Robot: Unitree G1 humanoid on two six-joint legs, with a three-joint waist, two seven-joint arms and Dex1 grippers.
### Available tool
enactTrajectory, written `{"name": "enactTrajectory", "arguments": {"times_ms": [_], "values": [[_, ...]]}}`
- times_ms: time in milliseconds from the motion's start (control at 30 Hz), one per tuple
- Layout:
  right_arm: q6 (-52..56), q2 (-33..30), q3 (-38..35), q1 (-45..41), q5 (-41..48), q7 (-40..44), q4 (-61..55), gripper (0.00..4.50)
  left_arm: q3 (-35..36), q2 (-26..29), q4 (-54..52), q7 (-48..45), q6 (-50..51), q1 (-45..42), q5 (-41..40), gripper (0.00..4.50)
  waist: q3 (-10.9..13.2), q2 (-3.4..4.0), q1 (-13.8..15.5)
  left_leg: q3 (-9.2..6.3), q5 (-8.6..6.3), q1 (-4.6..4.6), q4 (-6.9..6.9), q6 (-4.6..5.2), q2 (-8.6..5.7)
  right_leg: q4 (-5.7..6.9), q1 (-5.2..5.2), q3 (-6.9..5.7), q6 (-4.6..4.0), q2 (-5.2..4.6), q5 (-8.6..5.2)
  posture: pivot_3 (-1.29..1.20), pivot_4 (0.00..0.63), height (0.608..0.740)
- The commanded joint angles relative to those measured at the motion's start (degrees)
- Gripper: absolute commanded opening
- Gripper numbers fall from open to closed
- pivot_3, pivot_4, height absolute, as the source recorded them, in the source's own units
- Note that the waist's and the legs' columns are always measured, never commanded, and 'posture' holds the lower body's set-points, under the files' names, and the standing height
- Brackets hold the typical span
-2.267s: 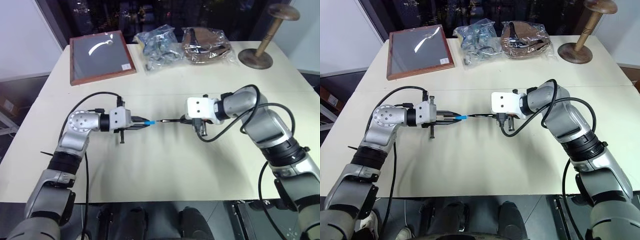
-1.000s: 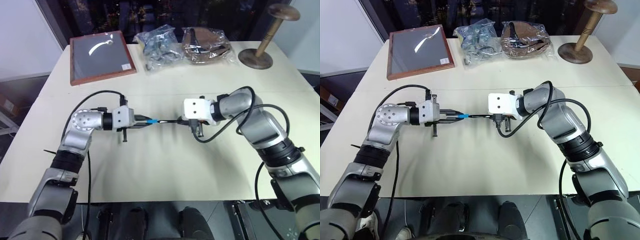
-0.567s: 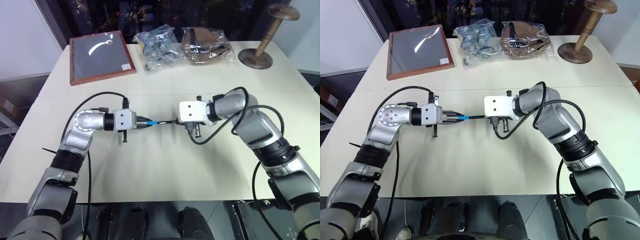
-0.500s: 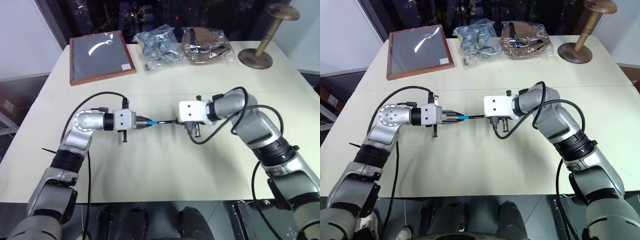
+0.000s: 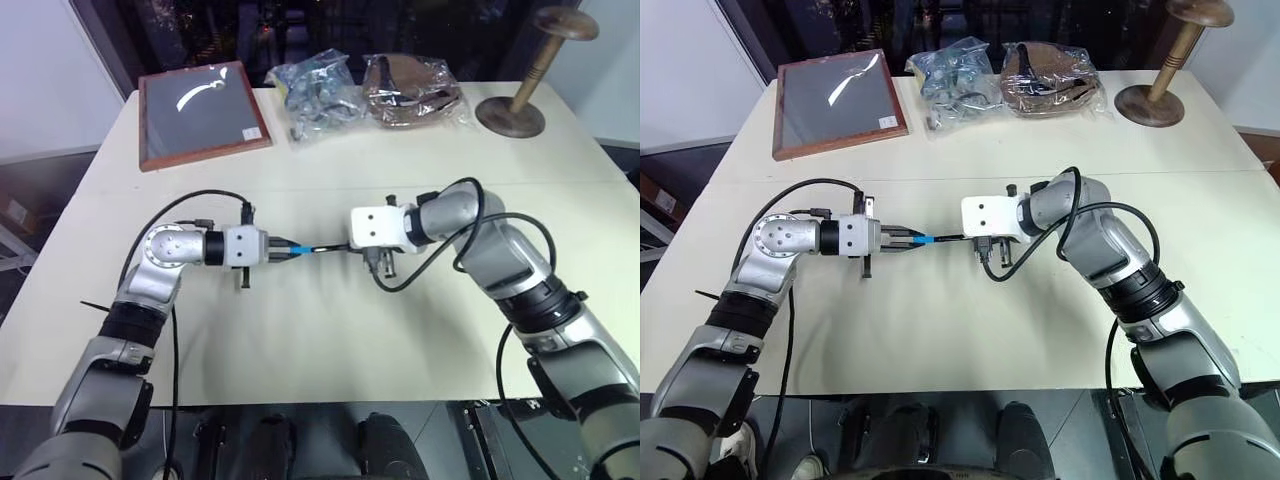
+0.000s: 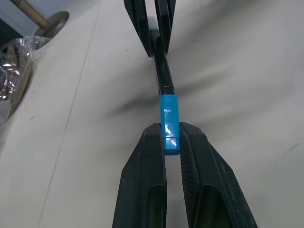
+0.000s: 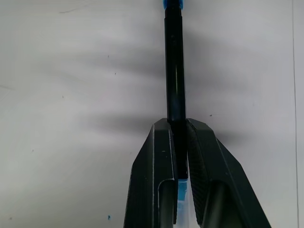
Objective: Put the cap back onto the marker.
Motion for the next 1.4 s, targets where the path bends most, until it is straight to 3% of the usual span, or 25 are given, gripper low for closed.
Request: {"name": "enactTrajectory", "arguments": {"times_ms": [33,367,700,1033,1400], "values": [[-0.64,1.95,0.17,-2.48,0.91,-0.02,-2.23,0.05,-0.61,-0.56,0.52,1.56,-3.62,-2.34,1.29,0.0,0.0,0.0,-0.01,0.0,0.0,0.0,0.0,0.0,0.0,0.0,0.0,0.0,0.0,0.0,0.0,0.0,0.15,0.74],[0.11,3.02,0.21,-2.4,0.43,-0.17,-2.7,0.05,0.35,-2.3,1.42,2.36,-1.11,-3.38,0.04,0.0,0.0,0.0,-0.06,-0.01,0.0,0.0,0.0,0.0,0.0,0.03,-0.03,0.0,0.0,0.0,0.0,0.0,0.15,0.74],[-0.28,3.19,0.31,-2.48,0.16,-0.31,-2.56,0.05,1.35,-3.51,-3.95,-1.41,10.96,-2.0,-6.36,0.0,0.0,0.0,-0.3,-0.02,0.0,0.0,0.0,0.0,0.0,0.04,-0.04,0.0,0.0,0.0,0.0,0.0,0.15,0.74],[-0.97,3.1,0.57,-2.34,-0.47,-0.04,-2.74,0.05,0.53,-3.59,-3.18,-3.26,6.31,-2.34,-4.89,0.0,0.0,0.0,-0.78,-0.02,0.0,0.0,0.0,0.0,0.0,0.05,-0.04,-0.01,0.0,0.0,0.0,0.0,0.15,0.74],[-0.64,4.0,0.79,-2.7,-0.85,-0.36,-3.13,0.05,0.22,-4.82,-3.71,-3.5,9.67,-2.67,-5.29,0.0,0.0,0.0,-1.27,-0.02,0.0,0.0,0.0,0.0,0.0,0.05,-0.04,-0.01,0.0,0.0,0.0,0.0,0.15,0.74]]}}
